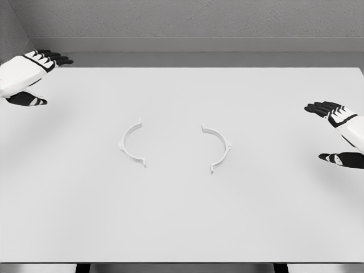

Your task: Assemble PVC drainage pipe clamps

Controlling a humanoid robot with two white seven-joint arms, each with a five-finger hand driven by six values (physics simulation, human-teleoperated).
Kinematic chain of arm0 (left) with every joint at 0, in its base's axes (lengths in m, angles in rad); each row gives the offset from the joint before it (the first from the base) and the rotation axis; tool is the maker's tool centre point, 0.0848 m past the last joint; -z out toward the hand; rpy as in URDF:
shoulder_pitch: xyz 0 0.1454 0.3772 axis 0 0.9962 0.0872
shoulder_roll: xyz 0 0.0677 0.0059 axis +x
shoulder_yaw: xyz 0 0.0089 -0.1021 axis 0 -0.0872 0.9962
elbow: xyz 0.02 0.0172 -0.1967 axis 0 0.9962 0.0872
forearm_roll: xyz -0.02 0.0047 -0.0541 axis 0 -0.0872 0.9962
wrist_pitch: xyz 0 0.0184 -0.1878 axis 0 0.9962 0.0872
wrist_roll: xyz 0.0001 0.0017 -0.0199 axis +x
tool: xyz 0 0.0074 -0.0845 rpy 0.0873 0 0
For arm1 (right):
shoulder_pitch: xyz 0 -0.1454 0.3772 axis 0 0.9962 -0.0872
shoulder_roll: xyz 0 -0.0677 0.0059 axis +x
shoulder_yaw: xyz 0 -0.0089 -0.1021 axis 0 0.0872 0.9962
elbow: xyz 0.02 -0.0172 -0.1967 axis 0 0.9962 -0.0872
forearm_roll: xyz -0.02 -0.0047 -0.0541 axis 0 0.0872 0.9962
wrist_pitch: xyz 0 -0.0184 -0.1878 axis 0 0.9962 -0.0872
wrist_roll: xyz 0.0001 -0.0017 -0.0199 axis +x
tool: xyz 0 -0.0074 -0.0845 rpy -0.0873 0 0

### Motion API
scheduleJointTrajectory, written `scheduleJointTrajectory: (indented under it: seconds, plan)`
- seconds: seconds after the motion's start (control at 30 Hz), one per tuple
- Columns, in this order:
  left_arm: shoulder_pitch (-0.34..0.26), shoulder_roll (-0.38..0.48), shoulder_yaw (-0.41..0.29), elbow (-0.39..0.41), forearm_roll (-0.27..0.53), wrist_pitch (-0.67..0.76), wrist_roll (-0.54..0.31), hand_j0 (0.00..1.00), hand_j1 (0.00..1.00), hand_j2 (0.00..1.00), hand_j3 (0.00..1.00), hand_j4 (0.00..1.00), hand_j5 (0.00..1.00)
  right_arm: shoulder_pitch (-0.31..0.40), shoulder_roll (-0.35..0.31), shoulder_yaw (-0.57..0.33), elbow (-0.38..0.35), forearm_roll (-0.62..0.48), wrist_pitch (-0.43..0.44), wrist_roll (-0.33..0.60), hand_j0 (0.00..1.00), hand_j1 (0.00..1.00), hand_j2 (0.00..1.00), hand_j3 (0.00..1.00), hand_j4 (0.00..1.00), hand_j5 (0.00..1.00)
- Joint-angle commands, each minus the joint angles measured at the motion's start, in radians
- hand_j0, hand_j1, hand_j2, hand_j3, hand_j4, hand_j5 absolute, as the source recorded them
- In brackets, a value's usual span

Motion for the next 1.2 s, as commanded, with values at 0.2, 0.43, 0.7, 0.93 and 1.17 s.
scheduleJointTrajectory:
  seconds: [0.2, 0.43, 0.7, 0.93, 1.17]
  plan:
    - [0.002, 0.013, -0.019, -0.003, 0.006, 0.001, -0.035, 1.00, 1.00, 1.00, 1.00, 1.00, 1.00, -0.047, 0.004, 0.052, -0.041, 0.002, 0.001, 0.003, 1.00, 1.00, 1.00, 1.00, 1.00, 1.00]
    - [0.020, -0.022, -0.019, -0.009, 0.009, 0.001, -0.035, 1.00, 1.00, 1.00, 1.00, 1.00, 1.00, -0.155, 0.200, 0.164, -0.048, 0.298, 0.001, 0.112, 1.00, 1.00, 1.00, 1.00, 1.00, 1.00]
    - [0.029, -0.082, -0.068, -0.052, 0.003, 0.001, -0.036, 1.00, 1.00, 1.00, 1.00, 1.00, 1.00, -0.282, 0.360, 0.238, 0.022, 0.482, 0.001, 0.108, 1.00, 1.00, 1.00, 1.00, 1.00, 1.00]
    - [0.089, -0.028, -0.068, -0.185, 0.012, 0.001, -0.035, 1.00, 1.00, 1.00, 1.00, 1.00, 1.00, -0.368, 0.395, 0.299, 0.134, 0.574, 0.001, 0.105, 1.00, 1.00, 1.00, 1.00, 1.00, 1.00]
    - [0.132, -0.040, -0.070, -0.231, 0.003, 0.001, -0.035, 1.00, 1.00, 1.00, 1.00, 1.00, 1.00, -0.387, 0.395, 0.314, 0.169, 0.609, 0.001, 0.105, 1.00, 1.00, 1.00, 1.00, 1.00, 1.00]
